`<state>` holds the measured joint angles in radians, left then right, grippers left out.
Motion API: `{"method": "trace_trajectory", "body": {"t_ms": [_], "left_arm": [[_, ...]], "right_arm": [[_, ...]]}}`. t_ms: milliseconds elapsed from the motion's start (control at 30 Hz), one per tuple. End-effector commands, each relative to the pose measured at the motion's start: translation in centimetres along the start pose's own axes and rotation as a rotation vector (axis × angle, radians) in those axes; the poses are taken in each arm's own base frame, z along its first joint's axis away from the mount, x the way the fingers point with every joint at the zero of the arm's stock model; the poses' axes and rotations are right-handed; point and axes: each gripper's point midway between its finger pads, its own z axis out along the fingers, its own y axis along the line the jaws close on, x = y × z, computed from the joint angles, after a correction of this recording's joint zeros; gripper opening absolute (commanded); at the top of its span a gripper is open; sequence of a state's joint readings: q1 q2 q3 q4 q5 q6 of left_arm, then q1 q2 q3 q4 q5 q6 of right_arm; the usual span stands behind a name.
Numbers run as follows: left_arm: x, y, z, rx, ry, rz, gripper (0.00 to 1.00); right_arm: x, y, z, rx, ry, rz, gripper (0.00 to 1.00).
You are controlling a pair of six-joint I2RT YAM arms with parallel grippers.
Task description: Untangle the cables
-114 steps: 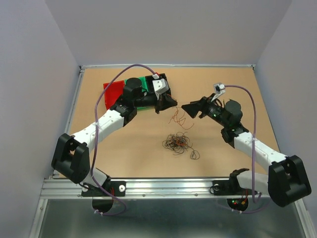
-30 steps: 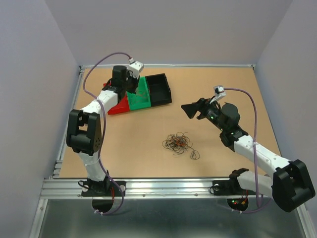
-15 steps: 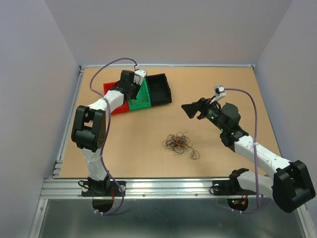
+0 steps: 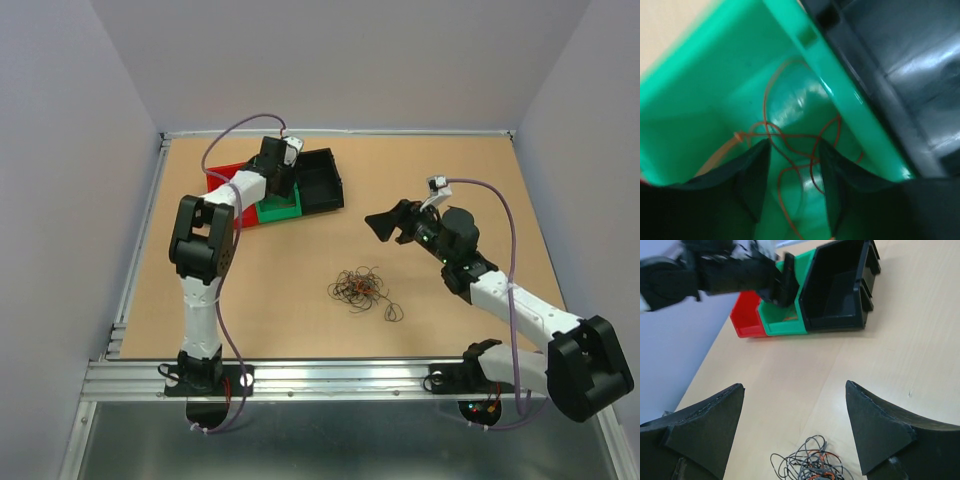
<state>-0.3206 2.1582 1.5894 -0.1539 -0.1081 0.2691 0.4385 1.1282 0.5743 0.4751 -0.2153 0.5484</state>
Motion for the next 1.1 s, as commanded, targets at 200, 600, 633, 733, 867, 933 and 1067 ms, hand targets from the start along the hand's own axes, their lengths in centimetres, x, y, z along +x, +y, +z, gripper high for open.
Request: {"method": "trace_trajectory", "body": {"t_ms": [200,600,633,733,867,933,1067], "left_arm": [[-7.3,-0.6,-12.0,0.163,-0.237,0.027,0.83],[-6.3,2.2,-11.7,-0.019,-0.150,-0.005,0.53],[-5.8,1.9,-10.9,-0.012,-0.133,0.000,0.52],[-4.2,0.9,-8.7,0.011,-0.089,0.016,0.50],[0.0,-1.4,-3.9,0.078,0.013,0.049,0.50],[3.0,-1.7,-0.4,0.051,0.109,0.072,0.33],[1.0,-0.7,-0.9,0.010,0.026,0.046,0.25]], "right_arm": [[-1.7,0.6,0.8,0.006,-0.026,-0.005,0.87],[-1.3,0.2,1.2,0.025,-0.001,0.009,0.87],[-1.4,0.2,1.2,0.025,-0.001,0.008,0.87],[-1.3,0.2,1.2,0.027,0.004,0.009,0.87],[-1.2,0.0,1.2,0.033,0.005,0.011,0.87],[-1.2,0.1,1.3,0.031,0.008,0.010,0.87],[-1.0,-0.1,1.4,0.043,0.018,0.011,0.87]]}}
